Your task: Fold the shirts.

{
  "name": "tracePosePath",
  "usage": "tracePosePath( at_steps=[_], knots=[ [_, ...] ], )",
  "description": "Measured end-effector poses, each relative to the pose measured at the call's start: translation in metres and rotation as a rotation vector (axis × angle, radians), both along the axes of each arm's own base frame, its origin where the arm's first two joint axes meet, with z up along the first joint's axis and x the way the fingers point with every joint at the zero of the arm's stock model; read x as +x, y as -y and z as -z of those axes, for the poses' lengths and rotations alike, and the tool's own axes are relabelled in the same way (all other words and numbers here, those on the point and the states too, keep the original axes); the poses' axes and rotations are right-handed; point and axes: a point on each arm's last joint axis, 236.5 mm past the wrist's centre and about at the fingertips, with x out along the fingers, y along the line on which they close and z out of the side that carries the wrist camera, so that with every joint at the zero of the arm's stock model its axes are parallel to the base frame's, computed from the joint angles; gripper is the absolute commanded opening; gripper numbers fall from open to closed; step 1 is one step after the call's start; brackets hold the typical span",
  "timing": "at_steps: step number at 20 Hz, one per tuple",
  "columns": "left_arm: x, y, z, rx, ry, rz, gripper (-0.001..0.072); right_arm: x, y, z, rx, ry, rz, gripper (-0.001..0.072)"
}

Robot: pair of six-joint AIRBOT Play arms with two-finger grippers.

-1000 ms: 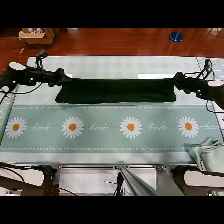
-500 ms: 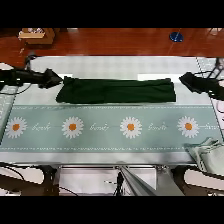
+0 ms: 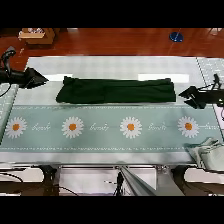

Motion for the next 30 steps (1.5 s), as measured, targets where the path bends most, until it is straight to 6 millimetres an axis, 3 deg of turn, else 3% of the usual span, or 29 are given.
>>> tracePosePath(
  at_steps=[3,4,5,6,7,10,13,15,18,21,26,30],
  knots=[
    [-0.001,0.005,-0.001,0.003,0.000,0.014,0.0388,0.017,-0.030,0.012,0.057,0.008,-0.002,0.0565],
    [-0.001,0.006,-0.001,0.004,0.000,0.017,0.0388,0.024,-0.041,0.015,0.074,0.015,0.002,0.0492],
    [-0.001,0.007,-0.001,0.004,0.000,0.019,0.0388,0.027,-0.051,0.018,0.084,0.015,-0.004,0.0324],
    [-0.001,0.008,-0.001,0.004,0.000,0.021,0.0388,0.032,-0.057,0.021,0.087,0.021,-0.001,0.0085],
    [-0.001,0.008,-0.001,0.004,0.000,0.023,0.0388,0.032,-0.064,0.023,0.089,0.016,-0.017,0.0026],
    [-0.003,0.010,-0.002,0.000,-0.004,0.030,0.0282,0.043,-0.071,0.000,0.100,0.075,-0.040,0.0025],
    [-0.004,0.021,-0.009,-0.032,-0.016,0.028,0.0096,0.048,-0.069,-0.053,0.080,0.181,-0.085,0.0025],
    [-0.002,0.040,-0.020,-0.075,-0.002,0.042,0.0031,0.042,-0.067,-0.092,0.040,0.244,-0.125,0.0025],
    [-0.002,0.096,-0.042,-0.177,0.025,0.121,0.0022,0.016,-0.069,-0.139,-0.036,0.286,-0.195,0.0025],
    [-0.017,0.171,-0.059,-0.257,0.031,0.259,0.0022,-0.017,-0.070,-0.175,-0.130,0.303,-0.250,0.0025],
    [-0.066,0.303,-0.066,-0.290,0.050,0.493,0.0022,-0.071,-0.075,-0.224,-0.253,0.341,-0.288,0.0025],
    [-0.120,0.392,-0.054,-0.290,0.043,0.630,0.0022,-0.110,-0.084,-0.251,-0.306,0.373,-0.300,0.0025]
  ],
)
